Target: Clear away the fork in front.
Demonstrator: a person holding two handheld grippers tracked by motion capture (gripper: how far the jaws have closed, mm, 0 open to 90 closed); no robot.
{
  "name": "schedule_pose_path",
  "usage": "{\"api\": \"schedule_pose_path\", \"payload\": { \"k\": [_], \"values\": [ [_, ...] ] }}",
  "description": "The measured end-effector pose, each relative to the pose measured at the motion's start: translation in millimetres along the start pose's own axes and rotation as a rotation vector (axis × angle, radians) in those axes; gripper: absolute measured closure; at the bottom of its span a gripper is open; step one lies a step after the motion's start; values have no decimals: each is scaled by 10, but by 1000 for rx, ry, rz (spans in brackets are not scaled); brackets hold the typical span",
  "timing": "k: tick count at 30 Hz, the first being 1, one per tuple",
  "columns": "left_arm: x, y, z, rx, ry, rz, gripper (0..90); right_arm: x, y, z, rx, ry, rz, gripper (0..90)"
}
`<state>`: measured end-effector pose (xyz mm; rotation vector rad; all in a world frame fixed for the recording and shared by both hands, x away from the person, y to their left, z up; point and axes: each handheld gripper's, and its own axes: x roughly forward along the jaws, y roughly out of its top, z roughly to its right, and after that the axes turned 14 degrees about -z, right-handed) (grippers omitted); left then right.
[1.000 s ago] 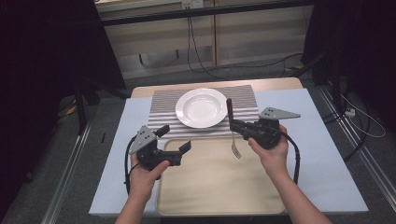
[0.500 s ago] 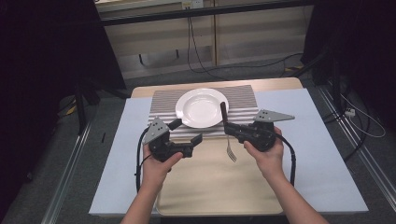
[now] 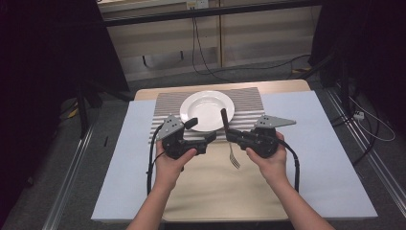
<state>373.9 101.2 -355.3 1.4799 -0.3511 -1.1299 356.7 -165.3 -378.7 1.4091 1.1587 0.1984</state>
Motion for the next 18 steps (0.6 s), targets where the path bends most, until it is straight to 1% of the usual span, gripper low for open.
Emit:
{"api": "schedule_pose_path", "payload": {
  "k": [1,3,4,5,7,9,11,12,14,16,17,18],
  "values": [
    [14,-3,6,-11,-7,1,185,2,-1,-2,-1,0,0,780],
    [31,-5,4,-7,-13,-4,194,14,-8,-3,-1,6,-2,780],
    [46,-5,1,-5,-18,-5,214,20,-14,-4,0,4,-5,780],
    [59,-4,3,-12,-23,-4,234,31,-19,-8,-2,4,-10,780],
    [78,-1,4,-12,-27,-10,254,43,-23,-13,-7,6,-10,780],
    [107,0,13,-22,-46,-9,280,56,-20,-23,-11,7,-13,780],
    [137,0,22,-18,-52,-16,316,70,-18,-37,-15,10,-17,780],
    [160,-3,30,-22,-60,-21,334,76,-17,-41,-18,11,-18,780],
    [200,-10,36,-35,-63,-28,412,92,-20,-60,-23,17,-20,780],
    [239,-10,41,-48,-96,-9,477,104,-20,-77,-30,18,-23,779],
    [250,-9,42,-46,-100,-12,498,107,-19,-88,-35,17,-21,780],
    [269,-8,51,-53,-107,-11,512,108,-17,-94,-35,20,-21,779]
  ]
}}
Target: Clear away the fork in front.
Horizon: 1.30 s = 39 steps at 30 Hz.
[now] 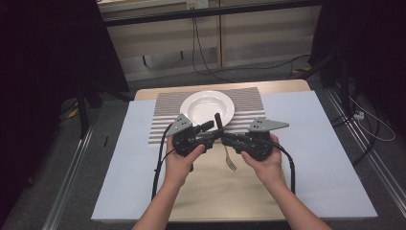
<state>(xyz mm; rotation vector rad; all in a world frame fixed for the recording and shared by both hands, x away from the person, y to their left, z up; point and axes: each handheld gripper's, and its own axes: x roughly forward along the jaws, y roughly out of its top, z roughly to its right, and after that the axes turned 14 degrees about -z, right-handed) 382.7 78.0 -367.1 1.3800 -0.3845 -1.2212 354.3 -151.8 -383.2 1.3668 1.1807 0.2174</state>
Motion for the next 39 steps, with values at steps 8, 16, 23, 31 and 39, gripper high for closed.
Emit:
{"api": "schedule_pose_path", "payload": {
  "k": [8,16,23,31,39],
  "values": [
    [20,26,18,0,-55,8,764,23,-3,-31,-28,-2,-3,777],
    [-58,48,-8,2,-37,15,777,47,-11,-81,-55,-43,18,702],
    [-191,59,-71,-3,-45,12,777,-23,-44,0,-50,-97,48,501],
    [-304,42,-107,13,-61,-12,777,-76,-111,81,-36,-162,44,269],
    [-422,-22,-147,15,-93,-42,777,-209,-192,139,-45,-202,66,215]
  ]
}}
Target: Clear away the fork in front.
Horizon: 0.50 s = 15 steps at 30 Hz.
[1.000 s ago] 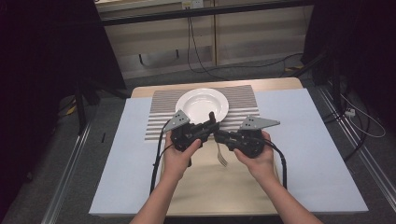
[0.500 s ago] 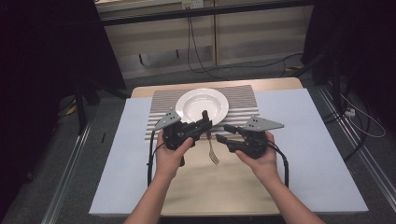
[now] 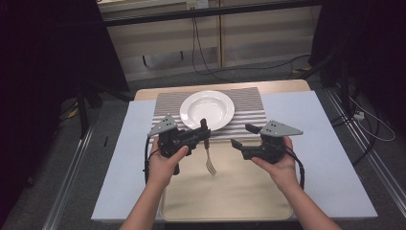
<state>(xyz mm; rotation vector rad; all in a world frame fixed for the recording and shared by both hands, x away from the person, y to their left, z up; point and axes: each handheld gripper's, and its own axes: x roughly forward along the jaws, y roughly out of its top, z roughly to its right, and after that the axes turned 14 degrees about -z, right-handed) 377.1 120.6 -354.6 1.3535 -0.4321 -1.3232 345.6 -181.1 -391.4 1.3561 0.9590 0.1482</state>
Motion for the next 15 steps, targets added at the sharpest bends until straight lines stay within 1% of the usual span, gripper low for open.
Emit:
{"api": "schedule_pose_path", "payload": {
  "k": [3,8,11,12,15],
  "values": [
    [-53,-25,-14,-9,-5,-6,777,-52,-44,30,-1,-17,1,202],
    [-134,-68,-11,2,-22,-20,777,-118,-98,94,19,-13,4,173],
    [-195,-98,-16,6,-26,-27,776,-143,-128,117,23,-30,0,151],
    [-207,-105,-18,3,-23,-25,776,-153,-143,127,14,-40,-6,148],
    [-263,-135,-36,-8,-22,-21,776,-165,-175,137,22,-52,-10,120]
  ]
}}
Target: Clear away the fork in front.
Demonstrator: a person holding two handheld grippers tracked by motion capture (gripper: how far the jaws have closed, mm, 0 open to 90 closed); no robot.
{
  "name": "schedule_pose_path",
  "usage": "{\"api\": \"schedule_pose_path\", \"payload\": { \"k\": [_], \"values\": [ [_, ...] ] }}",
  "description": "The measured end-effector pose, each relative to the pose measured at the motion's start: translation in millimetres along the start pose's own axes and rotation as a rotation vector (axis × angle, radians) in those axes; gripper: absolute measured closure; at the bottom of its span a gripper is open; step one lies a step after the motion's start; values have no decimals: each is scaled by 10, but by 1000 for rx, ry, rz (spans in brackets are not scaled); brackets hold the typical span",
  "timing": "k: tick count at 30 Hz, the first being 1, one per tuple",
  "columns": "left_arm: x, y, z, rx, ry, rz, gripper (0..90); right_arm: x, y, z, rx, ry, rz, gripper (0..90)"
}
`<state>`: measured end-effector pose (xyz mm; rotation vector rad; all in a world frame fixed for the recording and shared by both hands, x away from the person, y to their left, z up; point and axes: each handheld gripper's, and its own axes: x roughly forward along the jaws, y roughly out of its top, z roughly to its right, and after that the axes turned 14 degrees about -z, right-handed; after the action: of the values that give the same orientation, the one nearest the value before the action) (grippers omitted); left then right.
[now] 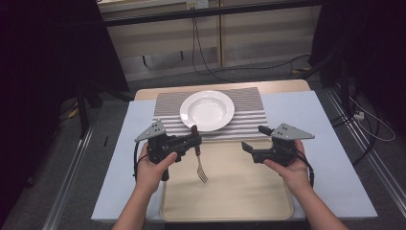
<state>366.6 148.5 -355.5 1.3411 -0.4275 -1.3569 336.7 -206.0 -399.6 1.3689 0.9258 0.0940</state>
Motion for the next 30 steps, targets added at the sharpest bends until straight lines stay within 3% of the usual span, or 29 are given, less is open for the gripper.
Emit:
{"api": "schedule_pose_path", "payload": {
  "k": [5,15,21,26,28,30],
  "values": [
    [-70,-46,-23,-4,-5,-19,776,-29,-38,28,19,14,8,112],
    [-182,-155,-69,-18,-16,-44,776,-80,-108,51,19,-10,6,110],
    [-228,-251,-77,-20,-56,-85,776,-109,-117,58,16,-18,13,110],
    [-305,-341,-130,-49,-102,-80,776,-120,-126,63,24,-18,19,110],
    [-324,-369,-158,-55,-91,-72,776,-114,-126,58,25,-17,19,108],
    [-325,-397,-193,-45,-52,-74,778,-107,-127,51,22,-18,21,108]
  ]
}}
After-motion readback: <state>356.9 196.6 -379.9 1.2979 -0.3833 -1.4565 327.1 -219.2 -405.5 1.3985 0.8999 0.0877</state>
